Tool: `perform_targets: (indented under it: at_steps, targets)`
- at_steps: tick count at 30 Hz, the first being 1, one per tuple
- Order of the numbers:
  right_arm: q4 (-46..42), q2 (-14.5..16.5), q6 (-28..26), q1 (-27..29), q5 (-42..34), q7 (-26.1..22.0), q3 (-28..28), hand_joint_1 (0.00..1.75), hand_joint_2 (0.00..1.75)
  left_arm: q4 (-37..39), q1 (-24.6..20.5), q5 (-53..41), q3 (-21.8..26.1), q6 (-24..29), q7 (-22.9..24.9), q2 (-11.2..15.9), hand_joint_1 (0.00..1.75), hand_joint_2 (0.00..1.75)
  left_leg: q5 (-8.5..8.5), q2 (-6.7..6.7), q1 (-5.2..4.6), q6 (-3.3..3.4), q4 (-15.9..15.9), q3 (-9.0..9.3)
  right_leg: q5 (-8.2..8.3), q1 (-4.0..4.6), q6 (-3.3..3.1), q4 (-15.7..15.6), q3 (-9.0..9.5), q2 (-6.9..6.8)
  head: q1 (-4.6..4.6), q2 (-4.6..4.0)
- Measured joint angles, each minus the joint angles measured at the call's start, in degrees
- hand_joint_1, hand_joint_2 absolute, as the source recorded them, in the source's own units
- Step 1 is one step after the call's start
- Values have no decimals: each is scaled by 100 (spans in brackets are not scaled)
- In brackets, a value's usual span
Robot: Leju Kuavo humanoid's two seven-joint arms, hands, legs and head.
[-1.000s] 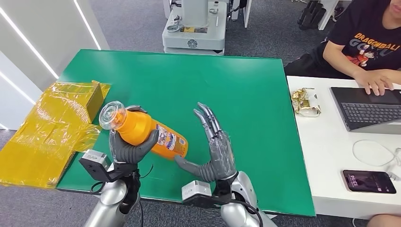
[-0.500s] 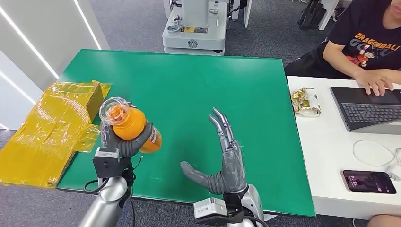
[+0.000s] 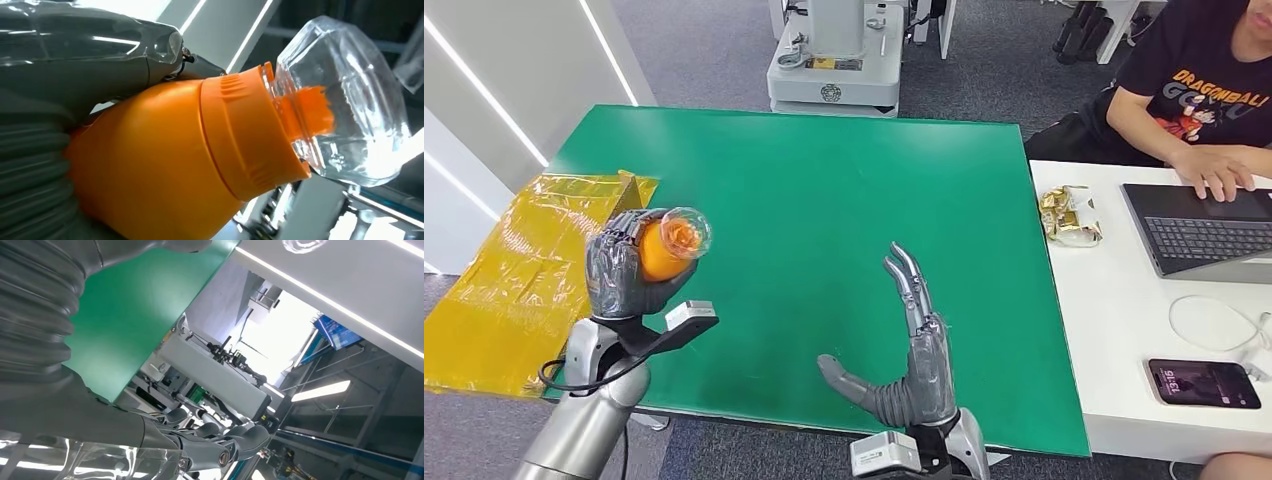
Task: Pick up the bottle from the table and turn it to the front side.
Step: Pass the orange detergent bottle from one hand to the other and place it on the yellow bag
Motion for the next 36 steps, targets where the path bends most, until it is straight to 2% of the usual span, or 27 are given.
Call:
perform_targets:
  at_steps: [4, 10, 14, 18, 27, 36]
  targets:
    - [-87, -42, -17, 129, -16, -20, -19, 0, 175, 208, -21, -1915, 154, 56, 832, 414, 175, 175, 1, 0, 0, -1, 0, -1, 0, 0, -1, 0, -2, 2, -1, 0]
    - [-205, -86, -40, 252, -16, -24, -21, 0, 175, 421, -31, -2686, 181, -163, 1170, 749, 175, 175, 0, 0, 0, -1, 0, -2, -1, 0, -1, -1, -3, 2, 0, 0]
    - [-273, -125, -107, 343, -62, -61, -21, 0, 175, 811, -147, -2701, 101, -524, 1081, 834, 175, 175, 1, -2, -1, -1, 0, -2, -1, -1, -1, -2, -5, -1, 1, 0]
    - [-333, -193, -110, 405, -257, -184, -21, 0, 175, 1490, -416, -2754, -189, -856, 894, 857, 175, 175, 2, -1, -1, -3, 1, -1, 2, -1, -4, -1, -4, 0, 1, 0]
    - [-390, -312, -28, 370, -476, -228, -21, 0, 175, 2873, -1119, -3057, -904, -1078, 502, 955, 175, 175, 5, 5, 0, -8, 0, -2, 3, 0, -5, 1, -6, 5, 0, 0]
    - [-318, -334, 96, 169, -693, -276, -15, 0, 175, 3774, -1686, -3061, -1328, -1299, 304, 1123, 175, 175, 8, 5, 0, -12, 0, -2, 3, 0, -5, 8, -7, 6, 0, 0]
